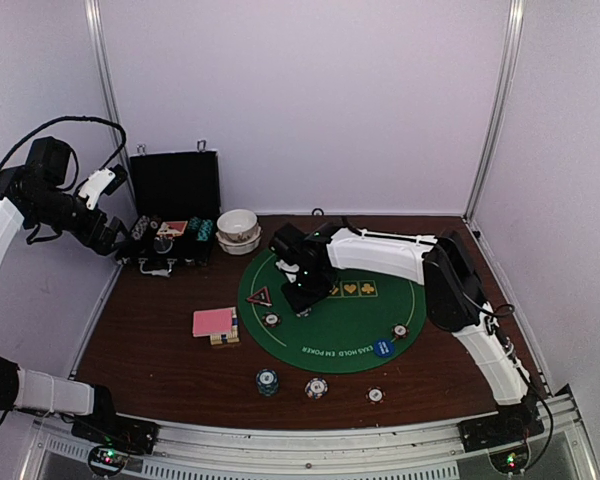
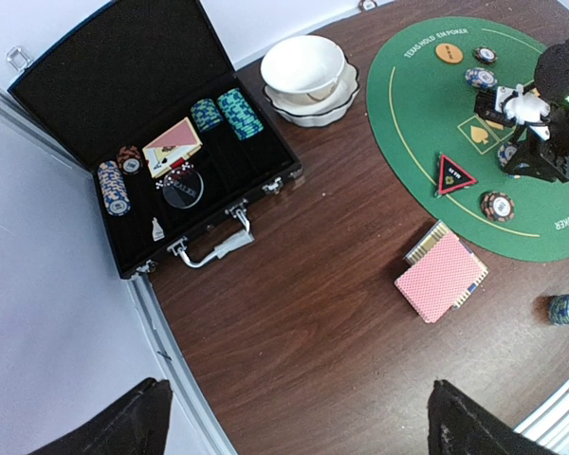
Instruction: Distribute texas hold em gaming equipment
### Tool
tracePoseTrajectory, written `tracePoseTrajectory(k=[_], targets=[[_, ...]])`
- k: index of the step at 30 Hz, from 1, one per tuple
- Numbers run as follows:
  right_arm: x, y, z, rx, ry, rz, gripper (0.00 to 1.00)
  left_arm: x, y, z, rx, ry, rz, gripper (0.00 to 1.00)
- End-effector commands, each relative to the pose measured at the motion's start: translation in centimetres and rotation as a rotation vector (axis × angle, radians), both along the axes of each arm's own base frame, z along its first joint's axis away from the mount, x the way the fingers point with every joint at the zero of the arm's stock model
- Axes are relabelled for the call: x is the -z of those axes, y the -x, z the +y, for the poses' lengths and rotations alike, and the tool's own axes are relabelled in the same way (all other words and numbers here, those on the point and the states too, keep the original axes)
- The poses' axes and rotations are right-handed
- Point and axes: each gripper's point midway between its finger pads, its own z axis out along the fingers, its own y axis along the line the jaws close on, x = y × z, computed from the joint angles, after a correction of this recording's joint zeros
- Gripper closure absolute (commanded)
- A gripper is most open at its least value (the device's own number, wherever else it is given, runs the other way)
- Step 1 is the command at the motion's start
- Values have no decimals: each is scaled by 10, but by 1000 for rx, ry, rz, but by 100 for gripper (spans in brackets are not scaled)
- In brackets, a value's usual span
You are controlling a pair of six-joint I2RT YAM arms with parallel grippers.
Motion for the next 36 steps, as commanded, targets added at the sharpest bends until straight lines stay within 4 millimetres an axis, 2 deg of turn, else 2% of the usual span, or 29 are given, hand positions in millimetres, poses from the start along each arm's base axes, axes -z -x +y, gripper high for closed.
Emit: tracePoseTrajectory(k=[1, 9, 13, 19, 25, 36], targets=[[1, -1, -6, 3, 27, -20, 75, -9, -1, 0, -2, 9, -38, 2], [5, 3, -9, 1, 35, -1, 63, -10, 0, 2, -7, -1, -44, 2], [-3, 8, -13, 3, 28, -5, 56, -10, 0, 2, -6, -3, -44, 3], [-14, 13, -17, 9, 7, -16, 52, -12, -1, 2, -4, 1, -47, 2], [-9, 17, -16, 6, 1, 2, 48, -13, -1, 2, -7, -1, -52, 3], [4, 38, -9, 15, -47, 110, 44, -15, 0, 4, -8, -14, -60, 3]])
